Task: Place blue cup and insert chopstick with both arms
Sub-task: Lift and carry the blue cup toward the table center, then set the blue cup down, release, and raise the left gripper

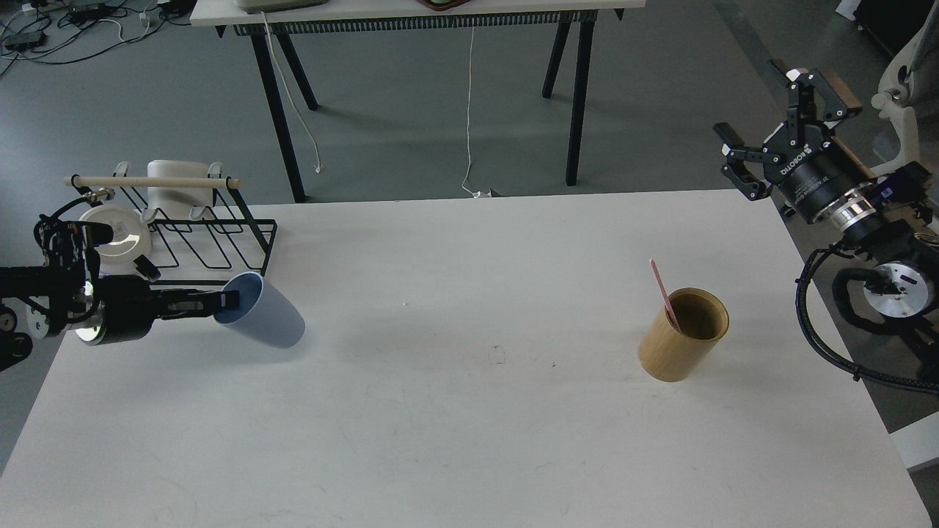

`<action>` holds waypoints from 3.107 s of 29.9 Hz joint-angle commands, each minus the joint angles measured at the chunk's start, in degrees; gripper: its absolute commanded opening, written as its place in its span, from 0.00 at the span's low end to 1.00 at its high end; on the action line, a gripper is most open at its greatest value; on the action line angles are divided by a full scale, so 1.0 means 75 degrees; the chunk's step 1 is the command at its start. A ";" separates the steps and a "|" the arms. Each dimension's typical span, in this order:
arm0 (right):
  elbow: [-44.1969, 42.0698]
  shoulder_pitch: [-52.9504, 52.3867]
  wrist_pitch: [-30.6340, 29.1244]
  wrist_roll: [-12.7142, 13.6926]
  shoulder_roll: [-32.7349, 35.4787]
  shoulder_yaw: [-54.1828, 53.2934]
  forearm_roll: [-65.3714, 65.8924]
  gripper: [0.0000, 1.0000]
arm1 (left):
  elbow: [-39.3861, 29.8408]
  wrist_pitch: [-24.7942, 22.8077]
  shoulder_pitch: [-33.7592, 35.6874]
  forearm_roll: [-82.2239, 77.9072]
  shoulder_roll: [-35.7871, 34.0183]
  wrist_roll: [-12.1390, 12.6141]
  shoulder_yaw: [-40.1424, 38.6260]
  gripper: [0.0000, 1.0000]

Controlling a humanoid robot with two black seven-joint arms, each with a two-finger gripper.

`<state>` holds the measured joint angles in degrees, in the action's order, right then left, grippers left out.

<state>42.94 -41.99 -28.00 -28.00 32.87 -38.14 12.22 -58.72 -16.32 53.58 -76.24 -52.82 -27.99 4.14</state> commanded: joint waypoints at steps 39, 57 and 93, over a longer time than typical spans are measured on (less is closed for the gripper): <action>-0.1799 0.0326 0.0000 0.0000 0.0093 -0.0645 -0.1231 0.98 | 0.1723 0.0149 0.1774 -0.4049 0.5460 -0.0001 0.0854 0.03; -0.1788 0.0279 0.0000 0.0000 0.0058 -0.0656 -0.1231 0.98 | 0.1712 0.0160 0.1528 -0.4014 0.5472 -0.0001 0.0842 0.19; 0.3132 -0.0178 0.0000 0.0000 0.3222 -0.0176 0.7295 0.98 | 0.1231 -0.1557 0.0802 0.5042 0.3164 -0.0001 -0.3914 0.94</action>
<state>62.34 -43.65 -28.02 -28.01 55.21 -39.54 57.25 -49.59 -28.00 61.84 -43.89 -26.50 -27.99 -20.40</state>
